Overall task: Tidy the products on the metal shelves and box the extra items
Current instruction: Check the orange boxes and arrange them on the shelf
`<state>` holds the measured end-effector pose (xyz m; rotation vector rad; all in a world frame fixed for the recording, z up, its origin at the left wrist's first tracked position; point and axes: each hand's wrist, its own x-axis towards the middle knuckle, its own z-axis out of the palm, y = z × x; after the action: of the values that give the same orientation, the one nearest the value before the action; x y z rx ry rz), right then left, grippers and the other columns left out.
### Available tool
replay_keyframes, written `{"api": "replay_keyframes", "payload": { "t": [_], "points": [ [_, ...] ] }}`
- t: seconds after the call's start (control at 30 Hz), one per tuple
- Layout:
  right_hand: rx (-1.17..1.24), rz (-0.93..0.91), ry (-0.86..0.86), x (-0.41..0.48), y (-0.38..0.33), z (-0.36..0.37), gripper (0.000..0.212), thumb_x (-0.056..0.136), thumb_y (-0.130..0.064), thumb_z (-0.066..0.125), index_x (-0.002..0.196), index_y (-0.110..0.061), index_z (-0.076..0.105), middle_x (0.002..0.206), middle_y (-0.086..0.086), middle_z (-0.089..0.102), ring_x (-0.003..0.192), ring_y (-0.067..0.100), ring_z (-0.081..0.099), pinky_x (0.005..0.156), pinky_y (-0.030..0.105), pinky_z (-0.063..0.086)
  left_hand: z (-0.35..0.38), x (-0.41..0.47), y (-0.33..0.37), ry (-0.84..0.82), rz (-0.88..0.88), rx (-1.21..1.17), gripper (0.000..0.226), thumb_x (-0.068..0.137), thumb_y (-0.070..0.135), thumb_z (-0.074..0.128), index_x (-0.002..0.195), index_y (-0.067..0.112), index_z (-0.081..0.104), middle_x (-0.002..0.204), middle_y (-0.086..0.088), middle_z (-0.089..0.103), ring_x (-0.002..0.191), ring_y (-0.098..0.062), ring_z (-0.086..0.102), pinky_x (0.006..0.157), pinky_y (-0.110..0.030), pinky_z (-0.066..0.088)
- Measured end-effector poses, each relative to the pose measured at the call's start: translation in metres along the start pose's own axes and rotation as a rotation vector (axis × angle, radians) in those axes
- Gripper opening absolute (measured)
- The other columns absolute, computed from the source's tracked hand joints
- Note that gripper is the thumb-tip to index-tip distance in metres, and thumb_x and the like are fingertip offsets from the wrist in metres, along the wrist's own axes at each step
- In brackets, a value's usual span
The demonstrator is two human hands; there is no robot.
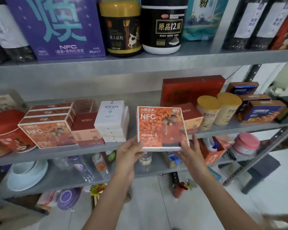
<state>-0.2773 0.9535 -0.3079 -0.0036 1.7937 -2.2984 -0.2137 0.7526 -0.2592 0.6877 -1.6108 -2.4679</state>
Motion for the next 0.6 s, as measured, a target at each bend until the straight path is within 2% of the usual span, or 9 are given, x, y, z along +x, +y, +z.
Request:
{"api": "replay_keyframes", "payload": {
  "t": [0.07,0.1,0.2,0.37,0.43,0.47,0.53,0.6],
  "points": [
    [0.123,0.128,-0.119,-0.006,-0.01,-0.004,0.059,0.087,-0.038,0.067,0.14,-0.023,0.048,0.134,0.004,0.061,0.118,0.02,0.062,0.097,0.044,0.052,-0.013,-0.004,0.0,-0.081,0.02,0.047,0.032,0.086,0.009,0.067,0.118,0.007,0.067,0.105,-0.006,0.075,0.094,-0.017,0.071,0.078,-0.023,0.056],
    [0.127,0.158,-0.159,-0.008,-0.013,-0.005,0.051,0.088,-0.032,0.065,0.136,-0.017,0.054,0.129,0.006,0.064,0.116,0.021,0.063,0.093,0.041,0.054,-0.018,-0.006,-0.001,-0.12,0.035,0.078,0.037,0.084,0.011,0.069,0.12,0.008,0.066,0.107,-0.006,0.074,0.098,-0.019,0.07,0.08,-0.024,0.056],
    [0.169,0.188,-0.144,-0.016,-0.012,-0.003,0.052,0.079,-0.016,0.069,0.128,-0.002,0.057,0.117,0.015,0.069,0.102,0.025,0.069,0.082,0.031,0.058,-0.026,-0.009,-0.002,-0.18,0.066,0.116,0.052,0.074,0.022,0.072,0.125,0.013,0.063,0.11,-0.005,0.074,0.104,-0.021,0.069,0.084,-0.026,0.055],
    [0.469,0.247,-0.123,-0.028,0.015,0.015,0.04,0.083,-0.003,0.059,0.123,-0.005,0.059,0.115,0.014,0.07,0.102,0.026,0.069,0.078,0.032,0.058,-0.013,-0.012,0.0,-0.237,0.016,-0.183,0.088,0.059,0.038,0.091,0.133,0.008,0.053,0.123,-0.013,0.066,0.107,-0.023,0.065,0.099,-0.042,0.045],
    [0.473,0.289,-0.14,-0.032,0.021,0.02,0.045,0.082,-0.003,0.06,0.127,-0.004,0.057,0.115,0.013,0.07,0.104,0.025,0.068,0.081,0.033,0.057,-0.002,-0.017,0.001,-0.195,0.017,-0.131,0.076,0.063,0.026,0.09,0.127,0.004,0.055,0.12,-0.015,0.068,0.104,-0.027,0.067,0.095,-0.044,0.049],
    [0.402,0.295,-0.141,-0.033,0.021,0.02,0.051,0.081,-0.004,0.063,0.131,-0.005,0.053,0.117,0.012,0.069,0.107,0.025,0.067,0.084,0.034,0.056,0.001,-0.017,0.002,-0.143,0.026,-0.085,0.068,0.064,0.019,0.087,0.122,0.003,0.057,0.115,-0.015,0.07,0.1,-0.028,0.068,0.09,-0.043,0.052],
    [0.12,0.241,-0.088,-0.033,0.018,0.014,0.07,0.077,-0.012,0.075,0.14,-0.01,0.043,0.125,0.007,0.064,0.117,0.026,0.061,0.096,0.04,0.051,0.001,-0.015,0.004,-0.075,0.084,0.052,0.05,0.066,0.01,0.081,0.112,0.006,0.062,0.102,-0.009,0.073,0.093,-0.024,0.069,0.075,-0.033,0.056],
    [-0.135,0.153,0.056,-0.029,0.006,0.003,0.096,0.07,-0.024,0.084,0.149,-0.021,0.028,0.135,-0.003,0.052,0.125,0.022,0.051,0.107,0.046,0.041,-0.005,-0.012,0.007,-0.101,0.193,0.259,0.038,0.07,-0.002,0.08,0.101,0.012,0.063,0.095,-0.002,0.074,0.086,-0.014,0.069,0.067,-0.022,0.054]
  ]
}}
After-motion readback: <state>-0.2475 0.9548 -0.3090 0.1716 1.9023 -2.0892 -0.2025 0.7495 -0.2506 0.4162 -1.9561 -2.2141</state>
